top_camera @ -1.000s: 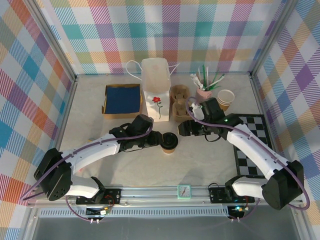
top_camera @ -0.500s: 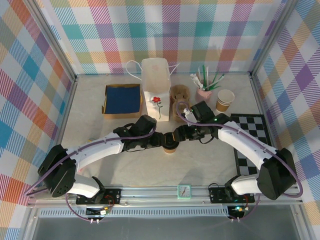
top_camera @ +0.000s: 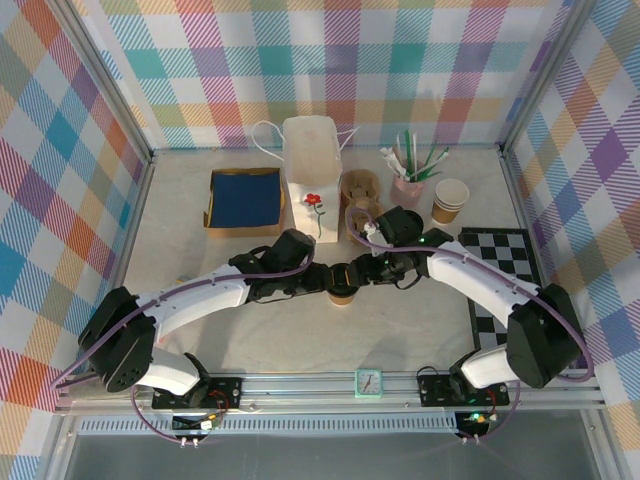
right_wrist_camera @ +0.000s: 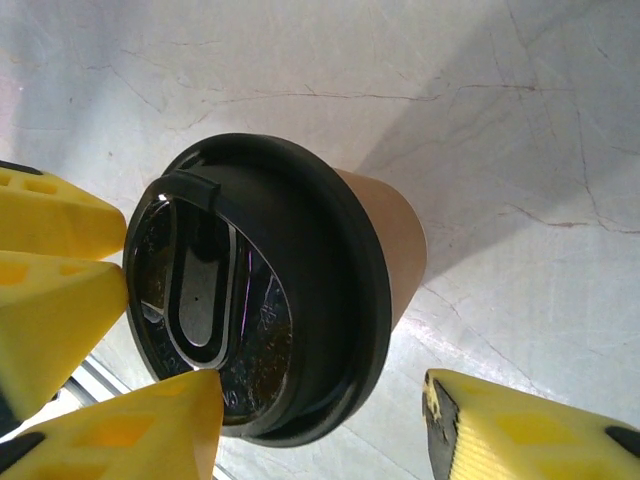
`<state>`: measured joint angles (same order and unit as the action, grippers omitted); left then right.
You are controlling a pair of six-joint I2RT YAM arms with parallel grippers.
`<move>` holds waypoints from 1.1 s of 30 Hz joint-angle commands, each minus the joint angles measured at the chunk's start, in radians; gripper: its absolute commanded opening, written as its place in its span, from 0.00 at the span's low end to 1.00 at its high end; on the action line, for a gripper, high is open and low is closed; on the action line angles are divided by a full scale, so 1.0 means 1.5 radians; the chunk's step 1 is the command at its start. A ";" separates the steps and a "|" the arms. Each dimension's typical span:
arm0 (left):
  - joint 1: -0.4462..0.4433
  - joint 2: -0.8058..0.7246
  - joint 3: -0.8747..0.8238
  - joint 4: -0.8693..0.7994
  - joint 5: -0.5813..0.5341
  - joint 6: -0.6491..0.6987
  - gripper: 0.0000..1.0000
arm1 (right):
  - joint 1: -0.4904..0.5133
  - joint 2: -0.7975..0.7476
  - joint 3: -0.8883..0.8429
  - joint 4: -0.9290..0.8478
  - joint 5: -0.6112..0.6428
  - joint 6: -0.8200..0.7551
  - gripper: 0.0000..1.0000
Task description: Pack the takeout coffee
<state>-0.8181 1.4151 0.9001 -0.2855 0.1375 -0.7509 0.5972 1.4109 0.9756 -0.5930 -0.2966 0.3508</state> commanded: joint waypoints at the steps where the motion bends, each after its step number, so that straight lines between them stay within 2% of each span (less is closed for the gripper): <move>1: -0.008 0.022 -0.005 -0.022 -0.013 0.002 0.42 | 0.004 0.006 -0.006 0.009 0.005 -0.003 0.52; 6: -0.008 0.033 -0.009 -0.020 -0.016 0.001 0.42 | 0.004 0.010 -0.012 0.005 0.020 -0.003 0.41; 11: -0.008 0.043 -0.009 -0.015 -0.016 0.001 0.42 | 0.004 0.010 -0.027 0.009 0.033 -0.004 0.37; 30: -0.007 0.077 -0.044 -0.001 -0.012 -0.005 0.42 | 0.003 0.060 -0.087 0.043 0.081 0.012 0.35; 33: -0.007 0.082 -0.058 0.031 -0.010 -0.010 0.41 | 0.003 0.063 -0.090 0.048 0.083 0.014 0.35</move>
<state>-0.8200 1.4662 0.8753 -0.1661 0.1493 -0.7551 0.5911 1.4189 0.9115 -0.4641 -0.2699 0.3637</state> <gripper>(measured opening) 0.415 0.352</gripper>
